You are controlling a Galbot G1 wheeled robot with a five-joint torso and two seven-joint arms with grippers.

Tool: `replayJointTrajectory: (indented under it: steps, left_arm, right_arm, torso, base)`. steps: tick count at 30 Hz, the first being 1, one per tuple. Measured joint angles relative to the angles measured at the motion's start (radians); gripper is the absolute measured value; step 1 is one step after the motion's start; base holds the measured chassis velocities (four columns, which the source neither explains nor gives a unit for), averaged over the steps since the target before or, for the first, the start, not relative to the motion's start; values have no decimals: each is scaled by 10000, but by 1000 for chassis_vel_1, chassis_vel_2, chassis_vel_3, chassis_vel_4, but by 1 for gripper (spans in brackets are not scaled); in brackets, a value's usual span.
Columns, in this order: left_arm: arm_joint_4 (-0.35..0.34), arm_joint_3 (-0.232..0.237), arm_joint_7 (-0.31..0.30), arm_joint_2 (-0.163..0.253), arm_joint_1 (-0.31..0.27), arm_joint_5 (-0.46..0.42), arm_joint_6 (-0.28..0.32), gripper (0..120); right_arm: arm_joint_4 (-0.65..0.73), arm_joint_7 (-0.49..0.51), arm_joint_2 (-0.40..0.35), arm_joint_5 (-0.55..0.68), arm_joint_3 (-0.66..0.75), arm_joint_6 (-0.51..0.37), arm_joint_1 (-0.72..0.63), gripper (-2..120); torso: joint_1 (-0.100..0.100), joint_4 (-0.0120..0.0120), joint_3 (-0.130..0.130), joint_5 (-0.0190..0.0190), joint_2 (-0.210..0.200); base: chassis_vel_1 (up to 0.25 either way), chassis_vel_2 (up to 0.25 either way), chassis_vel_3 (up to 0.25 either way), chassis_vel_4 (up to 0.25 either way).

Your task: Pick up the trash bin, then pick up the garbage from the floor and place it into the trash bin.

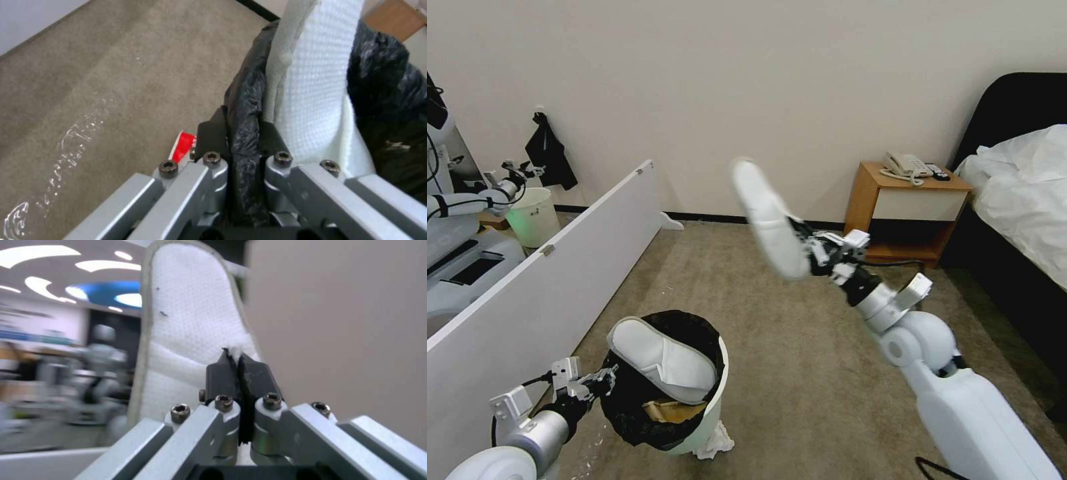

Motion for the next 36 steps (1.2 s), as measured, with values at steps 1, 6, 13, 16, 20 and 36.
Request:
replayJointTrajectory:
  steps: [1,6,13,16,20,36]
  left_arm:
    - [0,0,0,0,0,0,0,4]
    - [-156,64,-418,86,-91,-215,135,4]
    - [-172,-27,-508,304,-182,-271,157,4]
    - [-143,-91,-483,323,-189,-273,156,4]
    - [-113,-127,-453,324,-189,-273,139,4]
    - [-258,-181,-403,377,-214,-343,88,4]
  right_arm:
    - [0,0,0,0,0,0,0,0]
    - [-258,-559,64,855,-1652,195,1116,0]
    - [-718,-712,430,1052,-3396,190,1748,0]
    - [-901,-736,485,983,-3752,184,1783,0]
    - [-1049,-743,446,872,-3911,177,1750,0]
    - [-2039,-695,23,61,-4021,285,1148,0]
  torso:
    - [0,0,0,0,0]
    - [0,-3,0,-1,0]
    - [0,-1,0,1,0]
    - [0,-2,0,1,0]
    - [0,-2,0,0,0]
    - [0,-1,0,3,0]
  base:
    - [0,0,0,0]
    - [0,0,0,0]
    - [0,0,0,0]
    - [0,0,0,0]
    - [0,0,0,0]
    - [0,0,0,0]
